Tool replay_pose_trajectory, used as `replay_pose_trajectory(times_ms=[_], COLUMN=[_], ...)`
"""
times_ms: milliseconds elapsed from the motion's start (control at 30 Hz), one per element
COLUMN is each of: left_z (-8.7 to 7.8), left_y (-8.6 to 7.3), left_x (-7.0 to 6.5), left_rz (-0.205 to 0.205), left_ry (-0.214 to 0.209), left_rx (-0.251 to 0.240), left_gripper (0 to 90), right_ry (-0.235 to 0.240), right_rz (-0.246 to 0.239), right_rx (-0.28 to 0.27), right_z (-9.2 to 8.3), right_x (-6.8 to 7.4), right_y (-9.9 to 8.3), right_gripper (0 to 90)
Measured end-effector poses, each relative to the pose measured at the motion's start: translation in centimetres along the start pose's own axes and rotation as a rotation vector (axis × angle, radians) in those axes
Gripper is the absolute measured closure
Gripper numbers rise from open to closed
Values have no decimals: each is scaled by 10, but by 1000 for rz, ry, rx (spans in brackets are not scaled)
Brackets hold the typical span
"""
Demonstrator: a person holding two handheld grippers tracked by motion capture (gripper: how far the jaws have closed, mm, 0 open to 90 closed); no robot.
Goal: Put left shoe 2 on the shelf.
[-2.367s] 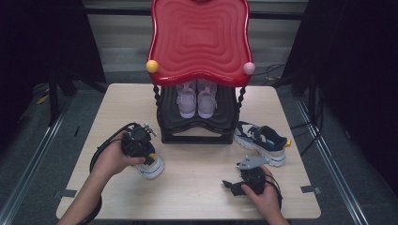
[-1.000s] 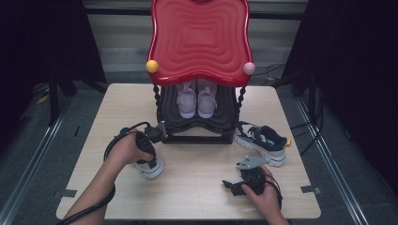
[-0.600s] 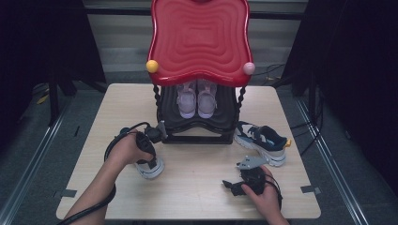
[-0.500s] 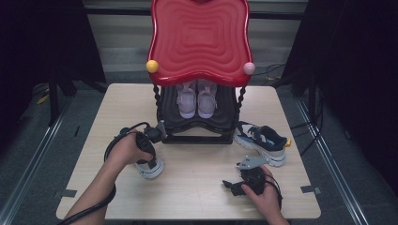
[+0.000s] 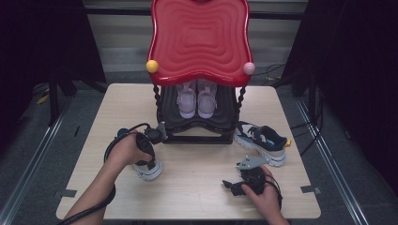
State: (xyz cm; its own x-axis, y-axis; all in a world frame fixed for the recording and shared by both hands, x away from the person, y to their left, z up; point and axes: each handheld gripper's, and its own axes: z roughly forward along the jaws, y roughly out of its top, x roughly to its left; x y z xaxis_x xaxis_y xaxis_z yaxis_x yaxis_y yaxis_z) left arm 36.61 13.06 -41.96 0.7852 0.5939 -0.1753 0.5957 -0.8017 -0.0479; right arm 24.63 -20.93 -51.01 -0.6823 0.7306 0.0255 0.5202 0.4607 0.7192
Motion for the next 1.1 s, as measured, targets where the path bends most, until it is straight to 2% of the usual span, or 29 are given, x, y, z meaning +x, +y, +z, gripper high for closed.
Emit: replay_pose_trajectory(times_ms=[333, 533, 667, 800, 1100], left_z=[-19, -34, -45, -58, -90], left_y=[-4, -6, -8, -10, -11], left_x=[-5, -5, -6, -8, -17], left_rz=[24, 34, 41, 50, 81], left_ry=[17, 3, 8, 30, 39], left_rx=[-14, -13, -11, -3, 3], left_gripper=[747, 749, 749, 750, 751], right_ry=[0, 0, -1, -1, 1], right_rz=[0, 3, 1, 1, 2], right_rx=[0, -2, -3, -3, -4], right_z=[0, 0, 0, 0, 0], right_x=[0, 0, 0, 0, 0], right_y=[0, 0, 0, 0, 0], right_gripper=[120, 120, 120, 120, 120])
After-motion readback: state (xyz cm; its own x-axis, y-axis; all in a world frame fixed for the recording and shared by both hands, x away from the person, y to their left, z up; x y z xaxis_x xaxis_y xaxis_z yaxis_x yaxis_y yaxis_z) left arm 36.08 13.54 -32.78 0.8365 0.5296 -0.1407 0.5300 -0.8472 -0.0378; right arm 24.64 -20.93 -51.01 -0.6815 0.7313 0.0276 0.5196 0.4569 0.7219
